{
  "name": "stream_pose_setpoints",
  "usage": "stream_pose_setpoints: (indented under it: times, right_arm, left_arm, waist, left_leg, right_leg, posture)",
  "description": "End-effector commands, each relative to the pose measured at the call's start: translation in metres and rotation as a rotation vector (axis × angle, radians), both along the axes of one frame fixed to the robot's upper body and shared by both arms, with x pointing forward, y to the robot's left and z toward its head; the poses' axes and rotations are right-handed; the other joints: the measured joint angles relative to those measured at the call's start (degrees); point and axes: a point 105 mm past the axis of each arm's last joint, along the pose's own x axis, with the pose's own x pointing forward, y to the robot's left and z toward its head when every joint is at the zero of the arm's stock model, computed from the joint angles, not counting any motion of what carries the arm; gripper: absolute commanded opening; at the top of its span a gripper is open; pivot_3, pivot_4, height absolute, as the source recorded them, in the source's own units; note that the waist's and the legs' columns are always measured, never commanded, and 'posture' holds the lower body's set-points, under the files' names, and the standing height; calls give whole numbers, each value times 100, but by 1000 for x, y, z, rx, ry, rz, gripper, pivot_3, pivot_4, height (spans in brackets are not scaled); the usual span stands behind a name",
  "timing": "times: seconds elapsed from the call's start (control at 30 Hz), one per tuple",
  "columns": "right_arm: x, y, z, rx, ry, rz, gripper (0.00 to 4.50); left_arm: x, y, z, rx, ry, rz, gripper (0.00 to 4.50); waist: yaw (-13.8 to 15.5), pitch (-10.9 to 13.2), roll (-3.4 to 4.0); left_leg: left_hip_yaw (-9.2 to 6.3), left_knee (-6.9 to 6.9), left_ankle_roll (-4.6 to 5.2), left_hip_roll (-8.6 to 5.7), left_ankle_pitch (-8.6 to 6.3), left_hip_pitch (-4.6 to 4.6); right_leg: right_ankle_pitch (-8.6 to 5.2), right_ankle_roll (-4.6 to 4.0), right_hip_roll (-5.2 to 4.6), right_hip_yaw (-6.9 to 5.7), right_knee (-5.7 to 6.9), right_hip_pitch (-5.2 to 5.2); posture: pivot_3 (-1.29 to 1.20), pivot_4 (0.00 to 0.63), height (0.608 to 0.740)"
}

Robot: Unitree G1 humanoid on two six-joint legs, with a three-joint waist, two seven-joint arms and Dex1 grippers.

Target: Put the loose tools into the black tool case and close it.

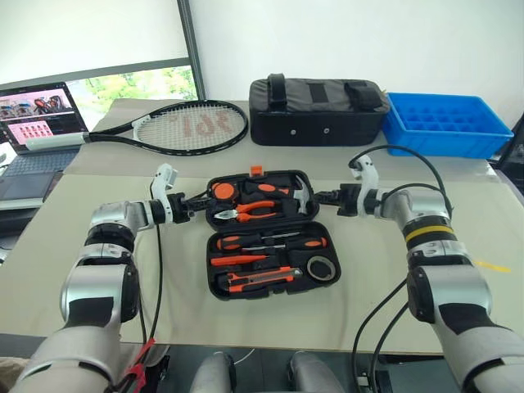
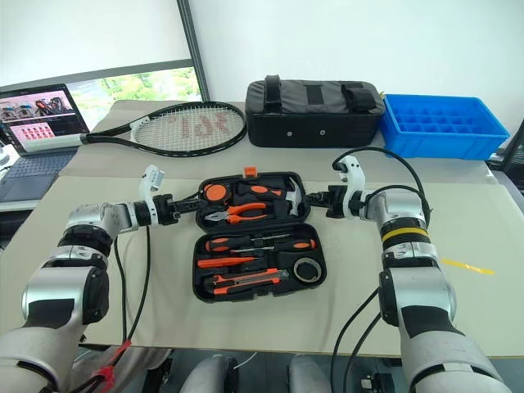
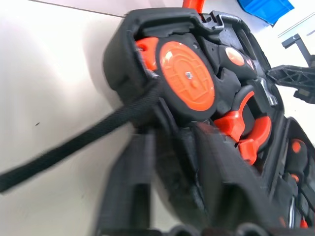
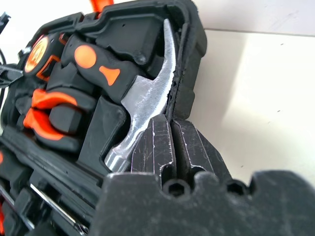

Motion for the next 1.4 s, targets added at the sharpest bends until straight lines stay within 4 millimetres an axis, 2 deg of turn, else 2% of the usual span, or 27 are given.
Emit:
stream_pose_setpoints:
  times: [0.03, 0.23, 0.37, 0.6, 0.8, 0.9, 1.1, 1.27, 1.37, 1.4]
  right_arm:
    - [10, 0, 27, 41, -103, -29, 0]
    - [14, -7, 48, 101, -199, -64, 0]
    - [12, -20, 66, 107, -349, -74, 0]
    - [-3, -27, 76, 75, -534, -27, 0]
    - [-23, -31, 78, 31, -702, 21, 0]
    - [-32, -35, 74, -20, -783, 50, 0]
    - [-50, -38, 59, -210, -921, 172, 0]
    - [-67, -45, 47, -289, -932, 259, 0]
    - [-79, -50, 41, -332, -909, 314, 0]
    - [-85, -52, 36, -358, -894, 346, 354]
  left_arm:
    - [2, -12, 27, -77, -82, -80, 21]
    - [12, -19, 48, -117, -219, -63, 21]
    - [28, -25, 77, -79, -399, -4, 21]
    - [32, -35, 97, 46, -578, -41, 21]
    - [16, -41, 82, 301, -838, -201, 21]
    - [13, -36, 68, 421, -927, -200, 21]
    - [-4, -38, 59, 562, -1136, -279, 21]
    - [-13, -37, 61, 598, -1260, -271, 21]
    - [-27, -39, 57, 650, -1354, -348, 21]
    - [-33, -39, 52, 671, -1380, -394, 6]
  waist:
    - [3, 0, 0]
    - [12, 1, 0]
    - [35, 2, 1]
    - [4, 2, 3]
    - [8, 0, 7]
    - [25, 0, 7]
    - [39, 0, 8]
    - [53, 0, 9]
    - [87, 0, 9]
    - [100, -1, 11]
  left_leg:
    - [0, 0, 0, 0, 0, 0]
    - [-4, 1, -1, -2, 1, -5]
    - [-8, 1, -2, -3, 2, -19]
    - [-14, -7, -3, -5, 2, -32]
    - [-14, -10, -4, -3, 3, -27]
    - [-13, -6, -5, -3, 3, -27]
    - [-11, 0, -4, -6, 3, -20]
    - [-10, 5, -4, -8, 3, -4]
    - [-10, 6, -4, -7, 3, 1]
    - [-10, 5, -4, -7, 3, 1]
  right_leg:
    - [0, 0, 0, 0, 0, 0]
    - [0, 0, -2, -1, -1, 0]
    - [0, 1, -2, -3, -3, -7]
    - [2, 4, -2, -4, -5, -17]
    - [2, 4, -1, -3, -4, -17]
    - [2, 4, -1, -3, -6, -16]
    - [2, 4, -3, 3, -6, -5]
    - [2, 4, -3, 6, -6, 7]
    - [2, 5, -3, 7, -4, 10]
    - [2, 4, -3, 7, -4, 11]
  posture:
    - [0, 150, 708]
    - [0, 150, 708]
    - [0, 150, 708]
    - [0, 150, 708]
    - [0, 150, 708]
    - [0, 150, 708]
    - [0, 150, 708]
    - [0, 150, 708]
    - [0, 150, 708]
    - [0, 150, 708]
